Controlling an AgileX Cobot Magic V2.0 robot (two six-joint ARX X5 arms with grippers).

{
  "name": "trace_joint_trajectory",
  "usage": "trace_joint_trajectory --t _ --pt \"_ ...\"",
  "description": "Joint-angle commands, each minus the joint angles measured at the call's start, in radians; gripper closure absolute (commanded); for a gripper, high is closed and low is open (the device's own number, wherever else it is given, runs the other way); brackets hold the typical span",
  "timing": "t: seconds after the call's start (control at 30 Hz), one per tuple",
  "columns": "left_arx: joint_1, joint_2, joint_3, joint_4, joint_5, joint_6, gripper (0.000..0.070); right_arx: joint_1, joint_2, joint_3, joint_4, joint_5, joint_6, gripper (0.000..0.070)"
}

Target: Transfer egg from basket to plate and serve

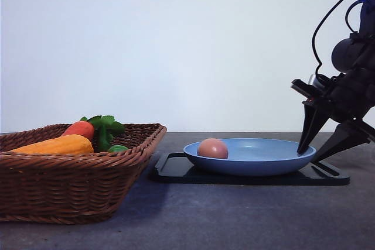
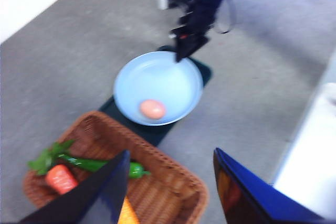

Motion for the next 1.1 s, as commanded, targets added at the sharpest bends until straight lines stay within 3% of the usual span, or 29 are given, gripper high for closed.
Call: trace_joint_trajectory --t 0.0,0.17,0.33,0.4,0.47,0.53,0.73,0.93,1.07 --pt "-0.007 0.027 0.021 0.035 -0.064 0.001 0.0398 -0.007 -0.025 0.021 -0.005 -0.001 -0.023 0.0524" --pt "0.029 0.105 0.021 0.079 -0.239 0.001 0.0513 -0.015 -0.132 0.021 -0.048 0.007 -0.023 0.0531" --pt "0.117 0.213 0.021 0.088 -0.250 0.022 0.0639 -0.009 -0.264 0.021 -0.102 0.042 -0.060 0.0640" --pt "0.164 0.262 0.021 0.089 -0.250 0.032 0.0695 -0.002 -0.322 0.021 -0.141 0.091 -0.086 0.0687" --pt "0.215 0.310 0.021 0.089 -0.244 0.037 0.0700 0.012 -0.382 0.019 -0.185 0.161 -0.114 0.0700" --pt "0.265 0.349 0.020 0.098 -0.200 0.036 0.0700 0.028 -0.436 0.018 -0.224 0.242 -0.121 0.0700" --pt "0.432 0.372 -0.048 0.238 0.075 0.014 0.0700 0.100 -0.611 -0.016 -0.223 0.416 -0.134 0.0700" --pt "0.545 0.320 -0.182 0.338 0.123 0.005 0.0700 0.208 -0.793 -0.111 -0.112 0.489 -0.159 0.0700" --pt "0.583 0.202 -0.367 0.497 0.138 -0.023 0.0700 0.291 -0.912 -0.207 0.005 0.555 -0.164 0.0700"
